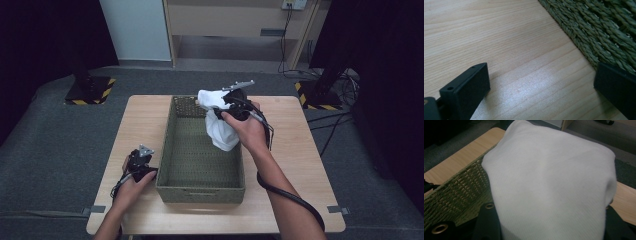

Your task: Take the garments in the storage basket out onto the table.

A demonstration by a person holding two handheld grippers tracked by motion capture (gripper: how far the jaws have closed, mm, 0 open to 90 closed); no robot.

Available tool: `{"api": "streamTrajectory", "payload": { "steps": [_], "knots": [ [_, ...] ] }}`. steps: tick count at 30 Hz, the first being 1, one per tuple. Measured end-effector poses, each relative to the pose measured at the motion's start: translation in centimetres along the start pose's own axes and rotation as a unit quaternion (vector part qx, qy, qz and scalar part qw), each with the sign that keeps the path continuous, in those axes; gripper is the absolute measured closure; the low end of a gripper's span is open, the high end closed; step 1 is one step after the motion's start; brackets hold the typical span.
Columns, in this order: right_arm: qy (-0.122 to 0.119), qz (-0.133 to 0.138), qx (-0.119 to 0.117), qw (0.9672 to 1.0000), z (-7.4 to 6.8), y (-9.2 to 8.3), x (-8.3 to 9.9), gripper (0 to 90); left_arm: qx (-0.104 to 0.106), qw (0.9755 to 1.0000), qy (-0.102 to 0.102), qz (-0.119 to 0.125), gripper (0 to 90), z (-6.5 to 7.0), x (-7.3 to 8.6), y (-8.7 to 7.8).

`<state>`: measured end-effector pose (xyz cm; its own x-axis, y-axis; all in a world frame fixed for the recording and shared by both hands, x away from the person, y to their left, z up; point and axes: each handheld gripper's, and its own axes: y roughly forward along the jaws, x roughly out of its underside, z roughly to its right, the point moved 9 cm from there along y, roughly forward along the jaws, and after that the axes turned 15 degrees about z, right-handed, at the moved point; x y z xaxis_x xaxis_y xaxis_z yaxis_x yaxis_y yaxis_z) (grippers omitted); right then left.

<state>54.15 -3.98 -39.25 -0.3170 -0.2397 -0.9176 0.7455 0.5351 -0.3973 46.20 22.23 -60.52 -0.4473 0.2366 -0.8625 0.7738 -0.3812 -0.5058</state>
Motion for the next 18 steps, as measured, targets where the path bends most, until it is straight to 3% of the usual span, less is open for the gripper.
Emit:
{"api": "streamTrajectory", "payload": {
  "steps": [7,18],
  "knots": [
    [0.002,0.01,0.001,1.0,0.8,-1.5,-0.4,49.0,-0.001,1.0,0.0,0.0,0.0,0.0,0.0,0.0],
    [0.003,0.015,-0.007,0.9999,1.0,-3.7,0.5,49.2,-0.001,1.0,0.0,0.0,0.0,0.0,0.0,0.0]
  ]
}}
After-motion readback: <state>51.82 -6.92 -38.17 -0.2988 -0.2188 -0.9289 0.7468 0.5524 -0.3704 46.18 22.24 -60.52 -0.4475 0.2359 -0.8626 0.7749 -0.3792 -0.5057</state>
